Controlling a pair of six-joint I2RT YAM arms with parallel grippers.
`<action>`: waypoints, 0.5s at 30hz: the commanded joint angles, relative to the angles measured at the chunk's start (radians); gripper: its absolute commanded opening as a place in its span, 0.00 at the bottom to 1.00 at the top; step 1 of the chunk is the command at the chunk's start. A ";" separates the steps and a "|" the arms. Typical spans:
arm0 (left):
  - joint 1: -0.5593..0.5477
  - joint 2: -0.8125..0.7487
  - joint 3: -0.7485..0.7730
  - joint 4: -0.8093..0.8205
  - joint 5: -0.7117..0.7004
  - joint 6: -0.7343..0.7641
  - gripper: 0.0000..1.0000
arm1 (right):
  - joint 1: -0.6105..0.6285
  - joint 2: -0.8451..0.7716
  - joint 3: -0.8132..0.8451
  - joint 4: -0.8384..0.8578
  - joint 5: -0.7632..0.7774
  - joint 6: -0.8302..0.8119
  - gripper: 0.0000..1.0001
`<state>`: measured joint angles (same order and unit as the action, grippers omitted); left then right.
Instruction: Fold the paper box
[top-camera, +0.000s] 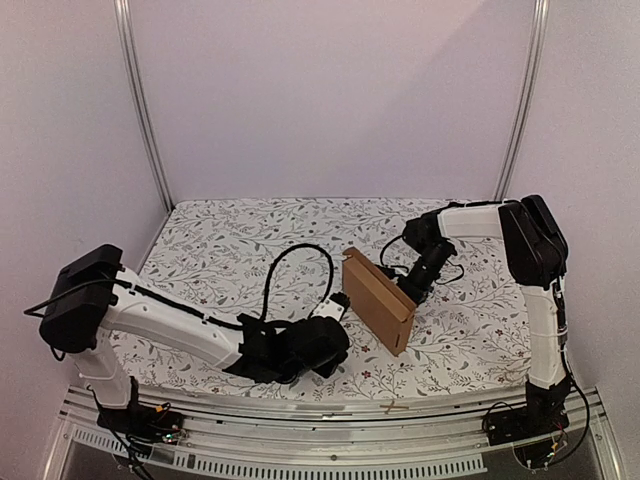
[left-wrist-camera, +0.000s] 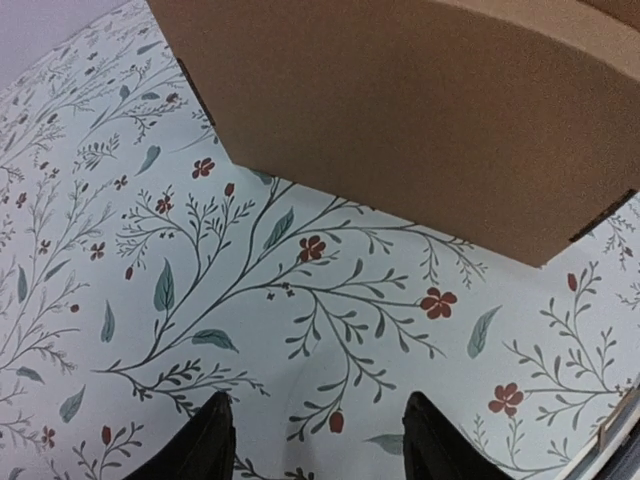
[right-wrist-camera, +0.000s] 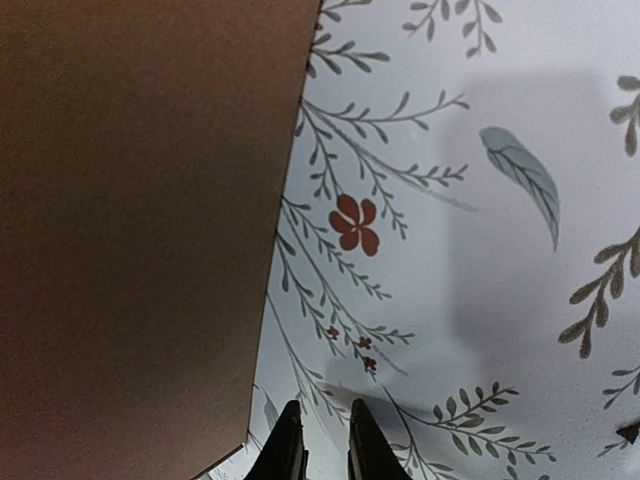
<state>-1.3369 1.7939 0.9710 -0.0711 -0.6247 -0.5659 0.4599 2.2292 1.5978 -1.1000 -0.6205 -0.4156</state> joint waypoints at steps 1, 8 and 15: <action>0.056 -0.010 0.082 -0.032 0.016 0.079 0.58 | 0.004 0.000 0.001 0.019 0.033 -0.008 0.16; 0.220 -0.139 0.200 -0.256 0.241 0.270 0.59 | -0.035 -0.033 -0.005 0.018 0.056 -0.016 0.23; 0.376 -0.039 0.523 -0.506 0.405 0.560 0.61 | -0.105 -0.192 -0.046 0.018 0.087 -0.088 0.35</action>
<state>-1.0264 1.6989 1.3537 -0.4068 -0.3664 -0.2001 0.3988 2.1654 1.5826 -1.0927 -0.5743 -0.4473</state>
